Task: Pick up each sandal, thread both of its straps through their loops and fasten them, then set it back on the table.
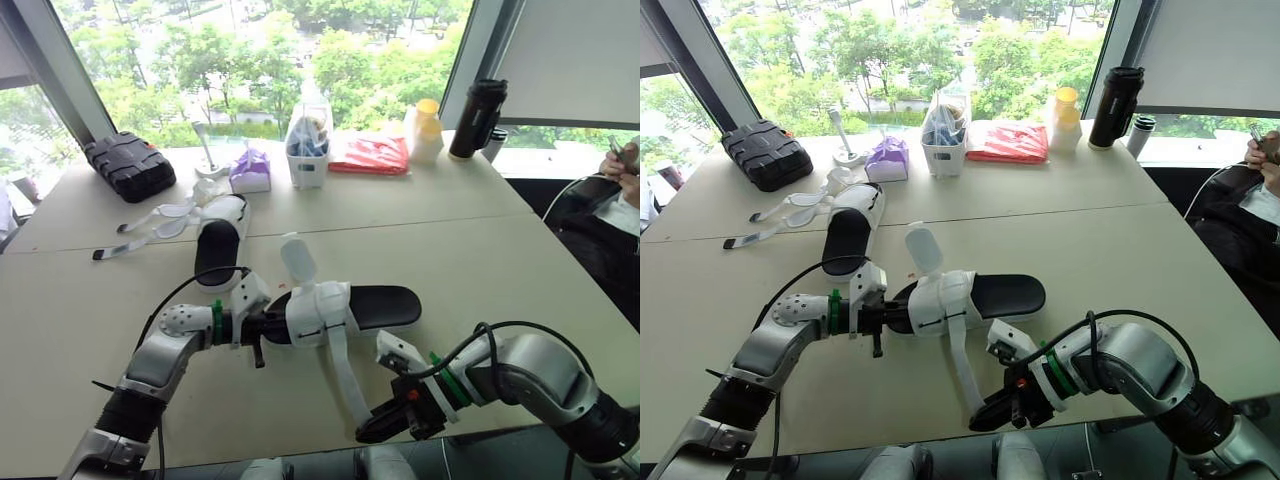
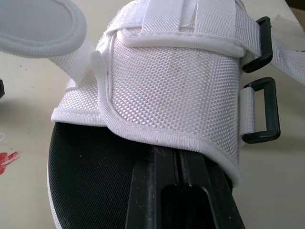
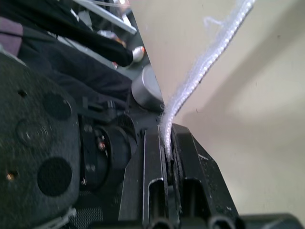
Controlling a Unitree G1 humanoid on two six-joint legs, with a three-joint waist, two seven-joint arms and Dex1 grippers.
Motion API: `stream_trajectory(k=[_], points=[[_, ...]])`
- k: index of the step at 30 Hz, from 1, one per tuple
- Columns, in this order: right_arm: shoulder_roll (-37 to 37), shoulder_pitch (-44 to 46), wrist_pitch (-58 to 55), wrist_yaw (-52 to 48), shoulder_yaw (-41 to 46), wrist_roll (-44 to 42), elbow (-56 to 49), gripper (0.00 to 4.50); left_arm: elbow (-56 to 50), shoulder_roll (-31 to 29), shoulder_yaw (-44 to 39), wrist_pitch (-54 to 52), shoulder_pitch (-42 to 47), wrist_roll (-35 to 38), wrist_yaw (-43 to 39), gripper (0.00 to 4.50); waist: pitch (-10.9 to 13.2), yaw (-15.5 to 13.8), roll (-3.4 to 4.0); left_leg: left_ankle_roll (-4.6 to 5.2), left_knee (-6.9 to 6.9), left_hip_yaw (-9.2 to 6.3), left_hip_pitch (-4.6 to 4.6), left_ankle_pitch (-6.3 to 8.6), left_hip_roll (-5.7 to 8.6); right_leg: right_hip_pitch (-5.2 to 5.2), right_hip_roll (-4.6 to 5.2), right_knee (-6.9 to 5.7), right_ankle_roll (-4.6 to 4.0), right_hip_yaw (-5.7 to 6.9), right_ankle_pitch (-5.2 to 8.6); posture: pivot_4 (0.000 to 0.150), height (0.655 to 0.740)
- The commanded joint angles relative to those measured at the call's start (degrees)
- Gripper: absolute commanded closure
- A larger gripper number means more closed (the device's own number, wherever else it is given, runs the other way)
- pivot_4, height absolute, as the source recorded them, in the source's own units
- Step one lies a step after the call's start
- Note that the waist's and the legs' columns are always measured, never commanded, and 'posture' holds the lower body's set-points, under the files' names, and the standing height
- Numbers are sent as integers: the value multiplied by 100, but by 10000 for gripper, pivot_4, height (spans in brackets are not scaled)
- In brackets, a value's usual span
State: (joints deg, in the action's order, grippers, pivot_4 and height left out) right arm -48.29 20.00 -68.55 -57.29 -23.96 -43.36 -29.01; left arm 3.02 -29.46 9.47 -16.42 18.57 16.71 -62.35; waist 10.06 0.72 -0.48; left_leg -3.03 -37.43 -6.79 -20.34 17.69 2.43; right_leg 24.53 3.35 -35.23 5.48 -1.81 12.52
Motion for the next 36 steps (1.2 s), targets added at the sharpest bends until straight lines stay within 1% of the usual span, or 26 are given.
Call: stream_trajectory(k=[1, 3, 7, 9, 12, 14, 17, 21, 24, 27, 28, 29, 30, 31, 33, 34, 36], points=[[-104, 115, 69, -204, 124, -164, -429, 44480, 93, -123, 263, -6, -104, -250, -84, 45000, 0, 2, 0, 1, 0, 0, 0, 0, 0, 0, 0, 1, 0, 0, 0, 1500, 7400], [-115, 261, 26, -222, 284, -276, -480, 44480, 155, -144, 328, 68, -75, -303, -110, 45000, 0, 3, 0, 1, 0, 0, 0, 0, 0, 0, 1, 1, 0, 0, 0, 1500, 7400], [23, 1029, -352, -121, 948, -767, -415, 44480, 384, -51, 418, 220, 63, -401, -127, 45000, 0, -2, 1, 1, -2, 1, 2, 0, 0, -1, 1, 0, 0, 0, -1, 1500, 7400], [107, 1430, -554, -77, 1226, -1018, -270, 44480, 482, 19, 437, 281, 113, -426, -120, 45000, -1, -18, 1, 1, -3, 0, 3, 0, 0, -4, 0, 0, 0, 0, -1, 1500, 7400], [226, 1847, -681, -24, 1402, -1123, 47, 44480, 588, 91, 460, 362, 148, -461, -126, 45000, -1, -48, 1, 1, -4, -4, 4, 0, 1, -8, 5, 0, -1, 4, -1, 1500, 7400], [303, 2126, -505, -54, 1327, -879, 519, 44480, 649, 128, 477, 414, 174, -483, -129, 45000, -1, -78, 0, 1, -4, -5, 2, 0, 4, -9, 13, 0, -1, 5, -1, 1500, 7400], [368, 2476, 254, -161, 786, 21, 1423, 44480, 675, 144, 473, 429, 183, -485, -136, 45000, -1, -108, 1, 1, -16, -1, 0, 0, 12, -10, 17, 0, -1, 5, -2, 1500, 7400], [689, 2771, 654, -333, 500, 501, 2380, 44480, 699, 135, 465, 450, 191, -487, -122, 45000, -1, -113, 1, 1, -20, -3, -3, 0, 15, -10, 16, -2, -1, 6, -2, 1500, 7400], [1071, 3018, 790, -269, 421, 817, 3263, 44480, 664, 117, 420, 431, 190, -477, -62, 45000, -1, -97, 2, 1, -23, -2, -2, 0, 15, -10, 16, -3, -1, 5, -3, 1500, 7400], [1248, 3130, 794, -322, 464, 929, 3603, 44480, 640, 97, 401, 416, 188, -463, -36, 45000, -2, -96, 3, 1, -32, -4, -1, 0, 14, -11, 14, -10, -2, 5, -5, 1500, 7400], [1311, 3167, 773, -323, 496, 943, 3709, 38158, 627, 89, 387, 408, 183, -456, -21, 45000, -3, -91, 3, 1, -32, -4, -1, 0, 14, -11, 14, -12, -2, 5, -5, 1500, 7400], [1354, 3193, 759, -329, 518, 958, 3783, 35355, 617, 83, 378, 402, 180, -452, -11, 45000, -3, -91, 4, 1, -33, -4, -1, 0, 14, -11, 14, -13, -2, 5, -6, 1500, 7400], [1409, 3221, 727, -327, 556, 963, 3862, 31468, 611, 76, 369, 398, 177, -448, -5, 45000, -3, -94, 4, 1, -33, -4, -1, 0, 14, -11, 14, -14, -2, 5, -6, 1500, 7400], [1501, 3274, 700, -279, 598, 984, 3974, 25291, 604, 61, 354, 394, 172, -442, -2, 45000, -3, -94, 4, 1, -33, -5, 0, 0, 14, -11, 14, -14, -2, 5, -6, 1500, 7400], [1768, 3433, 556, -33, 745, 1025, 4308, 14454, 587, 38, 329, 384, 158, -431, 4, 45000, -4, -51, 5, 1, -33, -4, 0, 0, 14, -11, 14, -15, -3, 5, -6, 1500, 7400], [1887, 3501, 537, 81, 803, 1074, 4455, 11259, 578, 31, 321, 381, 152, -428, 5, 45000, -5, -12, 7, 1, -34, -4, 0, 0, 14, -11, 14, -16, -3, 5, -7, 1500, 7400], [2141, 3643, 597, 434, 952, 1251, 4853, 2023, 567, 35, 312, 370, 144, -424, 16, 45000, -5, -4, 8, 0, -34, -8, 2, 0, 13, -11, 14, -25, -5, 5, -7, 1500, 7400]])
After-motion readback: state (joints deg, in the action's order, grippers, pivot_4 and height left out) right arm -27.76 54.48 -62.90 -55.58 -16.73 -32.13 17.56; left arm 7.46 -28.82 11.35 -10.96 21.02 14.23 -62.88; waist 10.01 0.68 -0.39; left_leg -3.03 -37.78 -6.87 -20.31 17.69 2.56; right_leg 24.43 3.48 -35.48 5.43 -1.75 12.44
